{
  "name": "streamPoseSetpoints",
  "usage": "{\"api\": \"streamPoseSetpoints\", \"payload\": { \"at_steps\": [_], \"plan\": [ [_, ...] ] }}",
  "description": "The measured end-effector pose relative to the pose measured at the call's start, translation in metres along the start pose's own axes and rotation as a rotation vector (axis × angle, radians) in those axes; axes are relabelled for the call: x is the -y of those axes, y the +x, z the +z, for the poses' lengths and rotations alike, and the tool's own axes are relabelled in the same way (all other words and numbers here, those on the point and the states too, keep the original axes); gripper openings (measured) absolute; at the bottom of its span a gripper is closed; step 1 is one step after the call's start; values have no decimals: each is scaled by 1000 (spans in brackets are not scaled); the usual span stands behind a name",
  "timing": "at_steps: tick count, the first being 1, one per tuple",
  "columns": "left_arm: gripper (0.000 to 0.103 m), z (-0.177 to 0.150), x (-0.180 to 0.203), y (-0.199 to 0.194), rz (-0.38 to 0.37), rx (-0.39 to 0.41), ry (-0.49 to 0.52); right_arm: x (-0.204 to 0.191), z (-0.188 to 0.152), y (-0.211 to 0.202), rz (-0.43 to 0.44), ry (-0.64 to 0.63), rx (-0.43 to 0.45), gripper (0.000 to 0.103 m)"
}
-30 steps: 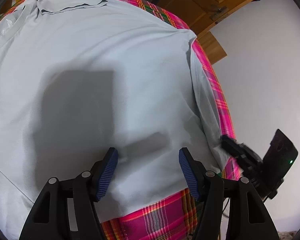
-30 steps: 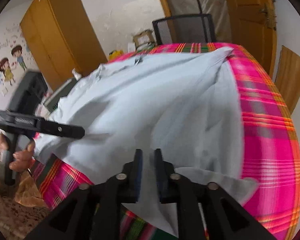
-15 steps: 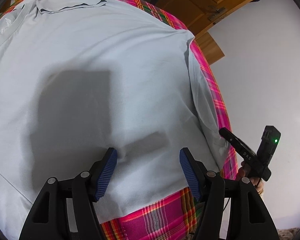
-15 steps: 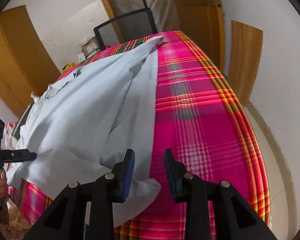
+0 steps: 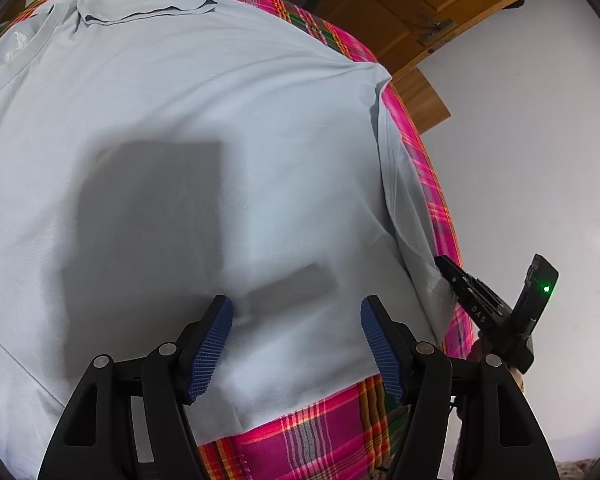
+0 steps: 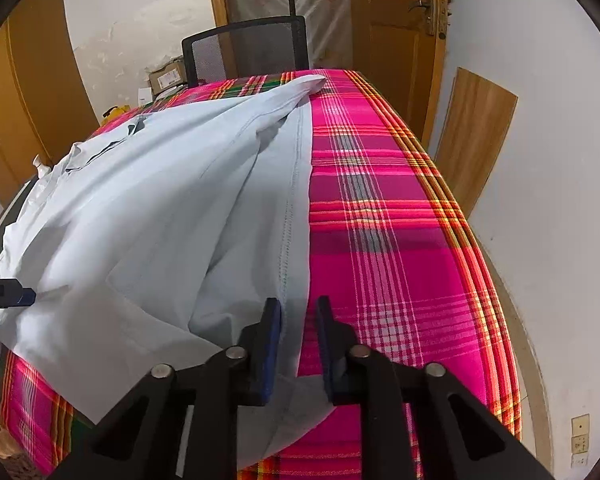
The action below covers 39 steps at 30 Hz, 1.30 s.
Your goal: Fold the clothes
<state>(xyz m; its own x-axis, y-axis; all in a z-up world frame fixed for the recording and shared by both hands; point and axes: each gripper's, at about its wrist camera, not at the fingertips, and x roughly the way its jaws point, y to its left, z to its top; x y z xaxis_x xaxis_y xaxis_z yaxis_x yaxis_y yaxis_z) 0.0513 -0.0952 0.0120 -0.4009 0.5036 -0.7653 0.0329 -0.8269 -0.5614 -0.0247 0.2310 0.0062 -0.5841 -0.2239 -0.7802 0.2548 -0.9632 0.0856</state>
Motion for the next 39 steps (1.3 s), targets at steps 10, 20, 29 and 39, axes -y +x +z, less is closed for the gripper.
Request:
{"api": "streamPoseSetpoints", "payload": {
  "at_steps": [10,20,29,39],
  "plan": [
    [69,-6,4,0,23,-16,25,17,-4,-16,-30,61,9,3],
    [69,-12,13,0,37,-50,52,36,-8,-16,-98,71,-12,3],
    [69,-13,13,0,34,-69,67,45,-8,-16,-123,84,-35,3],
    [69,-14,25,6,16,-95,114,52,-5,-29,-43,90,16,6]
  ]
}}
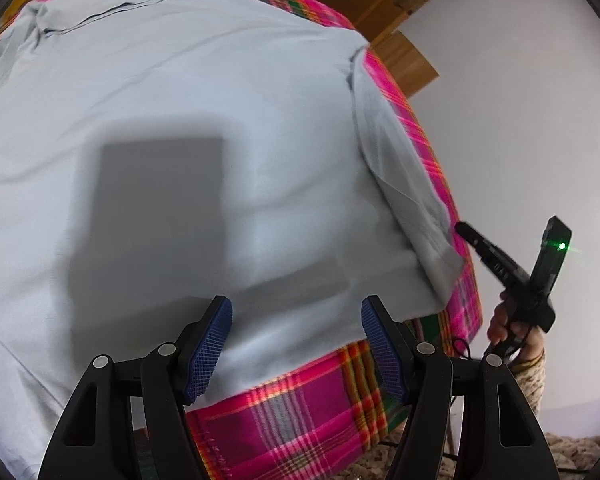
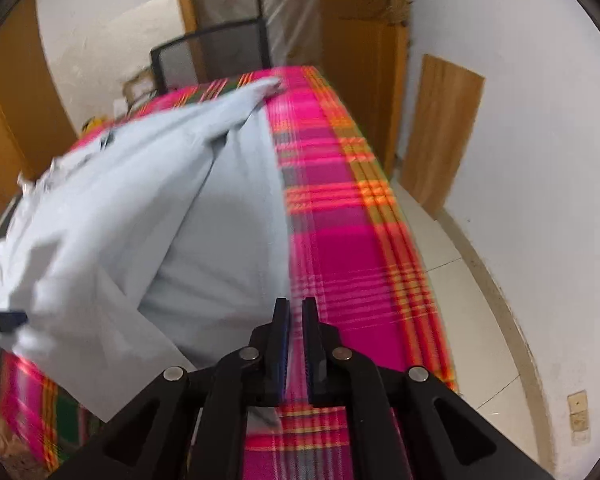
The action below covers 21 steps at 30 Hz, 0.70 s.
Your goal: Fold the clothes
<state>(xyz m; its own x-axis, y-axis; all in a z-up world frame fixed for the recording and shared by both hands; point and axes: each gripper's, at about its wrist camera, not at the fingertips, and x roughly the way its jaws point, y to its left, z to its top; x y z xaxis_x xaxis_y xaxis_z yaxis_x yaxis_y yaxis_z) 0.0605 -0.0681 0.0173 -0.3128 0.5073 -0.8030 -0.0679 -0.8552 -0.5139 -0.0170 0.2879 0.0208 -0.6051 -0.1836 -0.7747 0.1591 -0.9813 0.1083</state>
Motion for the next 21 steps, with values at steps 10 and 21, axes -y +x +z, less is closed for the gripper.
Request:
{"api": "streamPoseSetpoints", "payload": {
  "at_steps": [10,21],
  "plan": [
    [70,0,8,8,-8,-14,19,5,-21,-20,247,-38,-30,34],
    [72,-2,11,11,5,-20,29,-15,-32,-12,249,-193,-65,26]
  ]
}}
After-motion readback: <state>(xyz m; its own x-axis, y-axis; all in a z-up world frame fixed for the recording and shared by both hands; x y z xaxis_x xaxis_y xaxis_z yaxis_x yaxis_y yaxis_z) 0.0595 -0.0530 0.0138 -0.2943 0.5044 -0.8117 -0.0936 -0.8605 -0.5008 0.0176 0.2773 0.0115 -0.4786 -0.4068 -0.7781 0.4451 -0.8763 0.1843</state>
